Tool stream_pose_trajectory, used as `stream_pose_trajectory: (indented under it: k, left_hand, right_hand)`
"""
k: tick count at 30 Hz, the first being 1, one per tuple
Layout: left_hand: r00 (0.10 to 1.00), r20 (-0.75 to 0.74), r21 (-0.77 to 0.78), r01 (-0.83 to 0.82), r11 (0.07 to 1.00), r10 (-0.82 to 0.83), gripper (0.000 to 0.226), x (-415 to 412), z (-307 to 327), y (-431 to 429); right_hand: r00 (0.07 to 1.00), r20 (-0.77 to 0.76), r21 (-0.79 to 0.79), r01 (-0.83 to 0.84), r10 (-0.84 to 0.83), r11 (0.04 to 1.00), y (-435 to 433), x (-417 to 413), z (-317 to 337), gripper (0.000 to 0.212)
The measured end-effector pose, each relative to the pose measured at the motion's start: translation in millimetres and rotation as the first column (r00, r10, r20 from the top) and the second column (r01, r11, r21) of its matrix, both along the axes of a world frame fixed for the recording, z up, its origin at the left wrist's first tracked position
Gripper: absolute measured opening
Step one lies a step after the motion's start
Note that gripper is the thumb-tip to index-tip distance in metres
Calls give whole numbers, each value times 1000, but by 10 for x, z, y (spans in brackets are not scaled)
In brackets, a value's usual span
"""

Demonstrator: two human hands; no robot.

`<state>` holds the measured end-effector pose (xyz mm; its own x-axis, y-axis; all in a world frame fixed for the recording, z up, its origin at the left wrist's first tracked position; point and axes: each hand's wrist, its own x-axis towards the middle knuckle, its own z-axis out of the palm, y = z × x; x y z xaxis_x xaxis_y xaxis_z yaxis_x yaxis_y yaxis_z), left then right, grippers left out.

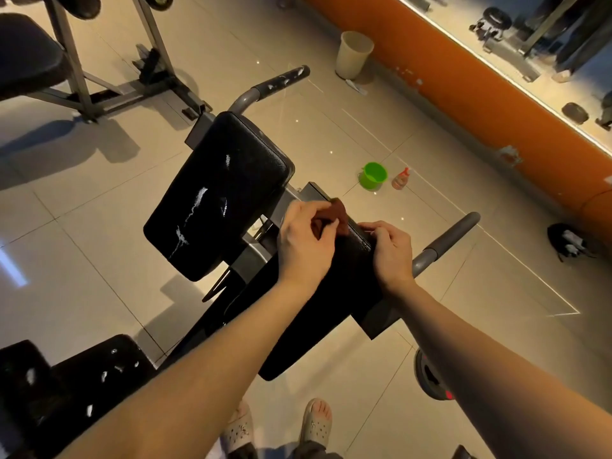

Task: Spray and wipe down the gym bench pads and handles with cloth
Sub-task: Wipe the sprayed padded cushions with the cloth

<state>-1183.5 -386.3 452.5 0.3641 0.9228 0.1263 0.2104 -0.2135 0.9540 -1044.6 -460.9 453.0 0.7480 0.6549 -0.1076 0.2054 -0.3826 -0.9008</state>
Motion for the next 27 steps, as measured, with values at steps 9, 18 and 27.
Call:
stream_pose_trajectory:
  k: [9,18,27]
  left_hand:
    - [836,-229,198,542,817,-499,36,-584,-269,-689]
    - [996,86,-508,53,860,-11,34,-603,171,293]
    - [985,-162,-104,50,993,-67,41,-315,102,265]
  right_hand:
    - [1000,17,-18,-7,7,1000,-35,-8,9,40]
    - [998,58,-54,-7,10,999,-27,7,-11,39]
    - [998,64,-55,5,-1,999,-11,39,-61,40]
